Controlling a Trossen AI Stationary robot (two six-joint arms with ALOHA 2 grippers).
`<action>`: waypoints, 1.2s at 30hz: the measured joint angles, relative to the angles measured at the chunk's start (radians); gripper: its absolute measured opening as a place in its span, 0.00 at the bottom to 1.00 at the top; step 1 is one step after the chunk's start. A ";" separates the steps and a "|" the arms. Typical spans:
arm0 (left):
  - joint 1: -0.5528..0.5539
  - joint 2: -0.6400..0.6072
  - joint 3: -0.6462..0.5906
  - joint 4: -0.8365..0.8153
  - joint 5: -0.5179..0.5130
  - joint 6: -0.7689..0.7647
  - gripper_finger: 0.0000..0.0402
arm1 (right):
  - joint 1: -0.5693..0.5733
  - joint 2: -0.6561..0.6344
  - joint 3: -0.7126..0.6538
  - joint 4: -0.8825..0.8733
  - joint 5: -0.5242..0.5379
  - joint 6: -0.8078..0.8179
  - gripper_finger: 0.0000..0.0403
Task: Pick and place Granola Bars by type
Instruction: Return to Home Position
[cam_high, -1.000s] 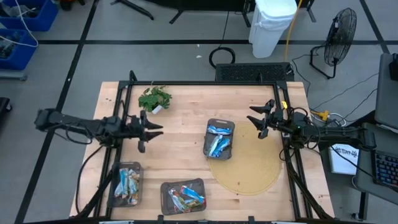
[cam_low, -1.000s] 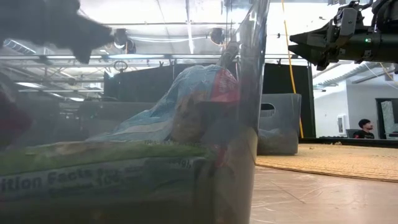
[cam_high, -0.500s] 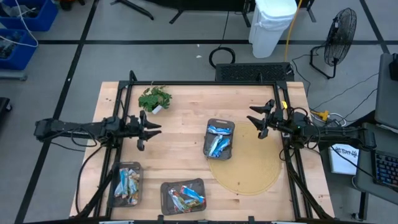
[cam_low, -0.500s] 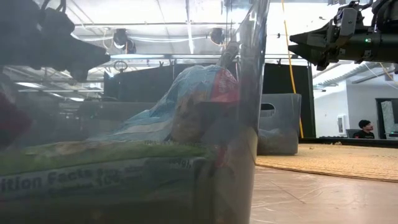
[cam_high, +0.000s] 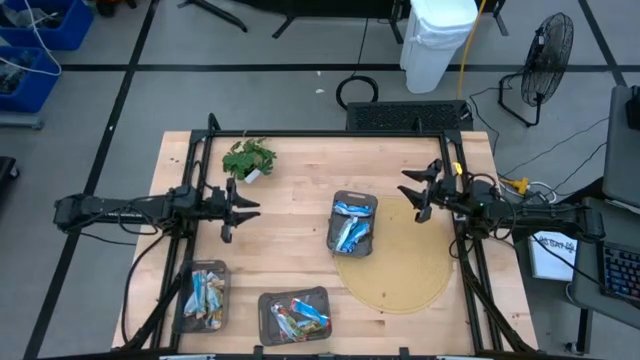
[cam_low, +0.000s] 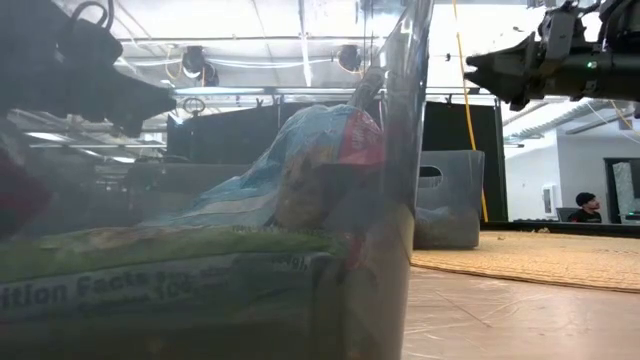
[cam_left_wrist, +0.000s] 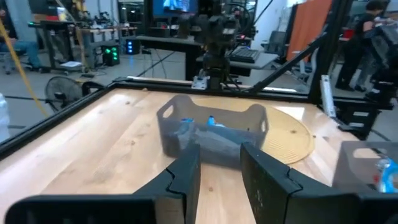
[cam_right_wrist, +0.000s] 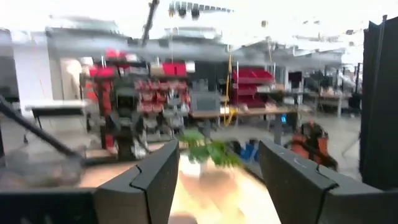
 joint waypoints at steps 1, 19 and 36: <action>0.000 0.000 0.000 0.001 0.010 -0.007 0.29 | -0.001 0.001 0.000 -0.023 0.013 -0.004 0.52; 0.000 0.000 0.001 -0.029 0.041 -0.001 0.29 | -0.002 -0.257 0.000 -0.395 0.316 -0.007 0.52; -0.001 0.002 0.001 -0.045 0.034 0.008 0.29 | -0.001 -0.393 0.000 -0.569 0.178 0.014 0.52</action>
